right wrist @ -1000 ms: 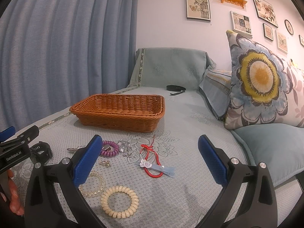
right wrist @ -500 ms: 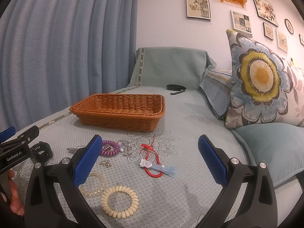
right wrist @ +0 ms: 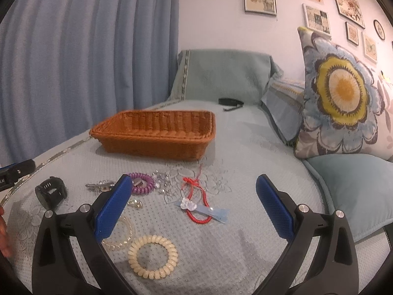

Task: Organize jewelry
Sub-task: 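Grasp the black watch with the left tool while the right tool grasps the cream coil bracelet, then carry the watch with the left tool while the right tool carries the coil bracelet into the basket, both opening, then withdraw both open tools from the basket back to the jewelry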

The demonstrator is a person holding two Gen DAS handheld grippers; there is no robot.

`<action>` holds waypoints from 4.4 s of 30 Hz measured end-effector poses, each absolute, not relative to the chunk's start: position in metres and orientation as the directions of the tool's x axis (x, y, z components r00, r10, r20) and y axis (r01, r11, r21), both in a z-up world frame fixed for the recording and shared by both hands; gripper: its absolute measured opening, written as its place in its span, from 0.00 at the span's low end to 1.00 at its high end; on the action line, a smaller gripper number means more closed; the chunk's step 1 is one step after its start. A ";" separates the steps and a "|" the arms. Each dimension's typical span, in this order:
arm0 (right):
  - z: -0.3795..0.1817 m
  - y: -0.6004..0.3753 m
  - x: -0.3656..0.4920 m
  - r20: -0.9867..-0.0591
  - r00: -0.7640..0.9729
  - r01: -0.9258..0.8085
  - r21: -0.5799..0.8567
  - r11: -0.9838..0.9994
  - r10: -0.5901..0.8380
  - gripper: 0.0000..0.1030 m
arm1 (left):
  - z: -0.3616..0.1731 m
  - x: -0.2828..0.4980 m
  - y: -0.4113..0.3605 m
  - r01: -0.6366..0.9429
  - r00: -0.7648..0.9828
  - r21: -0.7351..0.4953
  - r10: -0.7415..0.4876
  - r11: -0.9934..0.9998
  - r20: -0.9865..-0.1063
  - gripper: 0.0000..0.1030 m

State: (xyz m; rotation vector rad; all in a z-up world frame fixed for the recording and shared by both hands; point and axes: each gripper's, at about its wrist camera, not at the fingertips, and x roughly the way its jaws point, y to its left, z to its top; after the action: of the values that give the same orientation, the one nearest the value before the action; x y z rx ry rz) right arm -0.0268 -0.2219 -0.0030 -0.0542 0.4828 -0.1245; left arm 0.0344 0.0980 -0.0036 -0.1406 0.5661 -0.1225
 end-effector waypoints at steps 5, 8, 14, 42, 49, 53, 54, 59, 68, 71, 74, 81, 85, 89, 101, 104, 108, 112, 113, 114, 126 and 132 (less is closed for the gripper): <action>-0.005 -0.234 -0.028 -0.481 0.871 0.099 -0.030 0.995 -0.102 0.87 | -0.013 0.048 0.118 0.075 0.787 -0.271 -0.224 0.960 -0.574 0.70; -0.011 -0.240 -0.035 -0.533 0.845 0.064 0.013 0.998 -0.048 0.75 | -0.017 0.053 0.125 0.080 0.768 -0.322 -0.265 0.943 -0.584 0.64; -0.021 -0.232 -0.050 -0.595 0.804 0.006 0.014 1.000 0.003 0.58 | -0.022 0.058 0.143 0.086 0.738 -0.452 -0.362 0.888 -0.570 0.55; -0.053 -0.205 -0.016 -0.754 0.656 -0.060 -0.015 0.998 0.028 0.27 | -0.053 0.068 0.129 0.069 0.567 -0.432 -0.392 0.899 -0.725 0.18; -0.054 -0.192 -0.019 -0.740 0.672 -0.086 -0.063 0.994 0.011 0.10 | -0.052 0.066 0.128 0.088 0.579 -0.404 -0.377 0.911 -0.723 0.05; -0.049 -0.197 -0.023 -0.720 0.693 -0.079 -0.039 0.996 0.027 0.10 | -0.049 0.064 0.125 0.119 0.596 -0.407 -0.393 0.906 -0.700 0.02; -0.047 -0.199 -0.024 -0.713 0.701 -0.077 -0.029 0.997 0.033 0.10 | -0.048 0.064 0.123 0.125 0.600 -0.396 -0.387 0.910 -0.700 0.02; -0.040 -0.204 -0.026 -0.685 0.727 -0.067 0.003 0.998 0.051 0.09 | -0.045 0.062 0.118 0.146 0.618 -0.398 -0.398 0.906 -0.678 0.02; -0.026 -0.212 -0.029 -0.633 0.772 -0.053 0.037 0.998 0.064 0.09 | -0.028 0.058 0.104 0.192 0.676 -0.403 -0.418 0.895 -0.607 0.02; -0.017 -0.216 -0.029 -0.607 0.793 -0.036 0.038 0.999 0.051 0.09 | -0.017 0.054 0.097 0.205 0.712 -0.384 -0.407 0.900 -0.573 0.02; 0.000 -0.220 -0.026 -0.567 0.822 -0.025 0.051 0.998 0.049 0.09 | -0.003 0.052 0.095 0.211 0.752 -0.391 -0.404 0.896 -0.520 0.02; 0.056 -0.231 0.026 -0.483 0.871 -0.058 0.065 0.996 0.083 0.09 | 0.049 0.069 0.073 0.221 0.826 -0.372 -0.376 0.902 -0.420 0.02; 0.071 -0.237 0.082 -0.486 0.870 -0.048 0.077 0.996 0.079 0.09 | 0.077 0.114 0.045 0.250 0.839 -0.324 -0.371 0.912 -0.399 0.02; 0.061 -0.238 0.147 -0.550 0.831 -0.049 0.074 0.996 0.082 0.09 | 0.084 0.162 0.010 0.279 0.829 -0.261 -0.369 0.924 -0.421 0.02; -0.007 -0.222 0.236 -0.741 0.670 -0.067 0.002 0.998 0.046 0.09 | 0.014 0.263 -0.049 0.266 0.718 -0.131 -0.287 0.955 -0.634 0.02; -0.009 -0.223 0.237 -0.746 0.665 -0.067 0.002 0.998 0.046 0.09 | 0.008 0.264 -0.049 0.275 0.691 -0.129 -0.289 0.953 -0.663 0.09; -0.005 -0.229 0.233 -0.750 0.658 -0.058 0.035 0.998 0.065 0.20 | 0.016 0.254 -0.045 0.296 0.695 -0.142 -0.315 0.945 -0.646 0.26; 0.010 -0.236 0.219 -0.718 0.690 -0.069 0.060 0.996 0.091 0.27 | 0.034 0.232 -0.033 0.323 0.708 -0.169 -0.357 0.931 -0.609 0.37; 0.015 -0.238 0.212 -0.711 0.695 -0.075 0.077 0.994 0.107 0.27 | 0.038 0.223 -0.027 0.338 0.703 -0.191 -0.382 0.922 -0.600 0.39; 0.020 -0.240 0.205 -0.704 0.699 -0.083 0.096 0.992 0.127 0.27 | 0.042 0.214 -0.023 0.344 0.705 -0.200 -0.393 0.917 -0.590 0.39; 0.047 -0.233 0.076 -0.596 0.770 -0.166 0.160 0.973 0.229 0.30 | 0.045 0.099 0.026 0.361 0.724 -0.307 -0.472 0.881 -0.503 0.39; 0.016 -0.218 0.035 -0.610 0.754 -0.163 0.186 0.969 0.244 0.53 | 0.014 0.085 0.040 0.332 0.712 -0.322 -0.460 0.886 -0.531 0.46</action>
State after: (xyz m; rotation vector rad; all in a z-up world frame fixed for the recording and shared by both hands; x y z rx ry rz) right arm 0.0352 -0.2182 0.0161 0.1242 0.6820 0.2232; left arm 0.0849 0.0398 0.0138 -0.2095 0.6428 -0.4426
